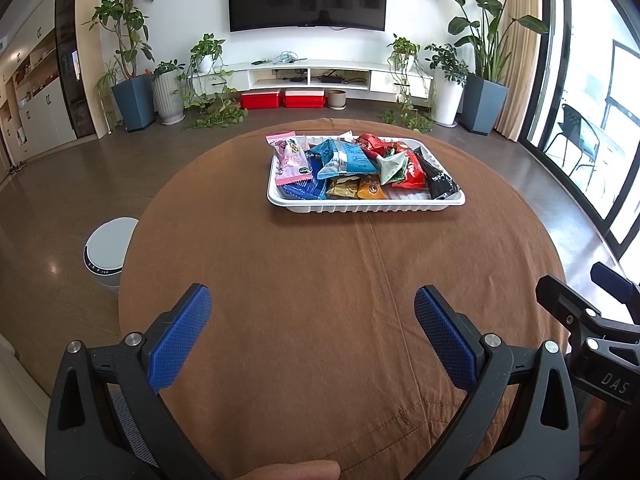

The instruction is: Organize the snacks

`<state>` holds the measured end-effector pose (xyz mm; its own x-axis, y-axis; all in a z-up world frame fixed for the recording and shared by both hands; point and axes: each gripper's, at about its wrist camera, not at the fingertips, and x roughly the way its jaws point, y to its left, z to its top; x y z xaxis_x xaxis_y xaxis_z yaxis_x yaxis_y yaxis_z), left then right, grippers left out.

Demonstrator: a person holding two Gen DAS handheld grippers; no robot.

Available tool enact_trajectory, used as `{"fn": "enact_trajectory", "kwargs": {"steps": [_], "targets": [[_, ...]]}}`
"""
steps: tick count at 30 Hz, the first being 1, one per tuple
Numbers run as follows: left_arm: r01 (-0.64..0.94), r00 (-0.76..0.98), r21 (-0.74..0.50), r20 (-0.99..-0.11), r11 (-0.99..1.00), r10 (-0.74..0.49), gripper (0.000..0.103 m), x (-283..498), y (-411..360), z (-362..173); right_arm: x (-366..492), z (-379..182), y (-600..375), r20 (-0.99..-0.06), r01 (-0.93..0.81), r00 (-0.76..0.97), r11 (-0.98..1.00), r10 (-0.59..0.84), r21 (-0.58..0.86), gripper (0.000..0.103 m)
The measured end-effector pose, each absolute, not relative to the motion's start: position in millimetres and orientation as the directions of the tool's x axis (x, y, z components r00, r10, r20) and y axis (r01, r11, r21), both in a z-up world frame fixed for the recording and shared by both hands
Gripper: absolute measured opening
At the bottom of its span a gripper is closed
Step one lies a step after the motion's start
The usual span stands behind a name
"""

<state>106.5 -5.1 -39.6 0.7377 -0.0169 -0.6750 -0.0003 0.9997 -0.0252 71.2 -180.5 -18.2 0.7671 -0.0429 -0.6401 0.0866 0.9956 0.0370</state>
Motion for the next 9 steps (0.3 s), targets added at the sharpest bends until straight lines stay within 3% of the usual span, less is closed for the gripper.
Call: {"fn": "enact_trajectory", "kwargs": {"steps": [9], "targets": [[0.001,0.751,-0.014,-0.661,1.0,-0.009,0.103,110.6,-7.7,-47.7,65.0,-21.5,-183.9,-0.651,0.091,0.758,0.995,-0.038,0.048,0.103]]}}
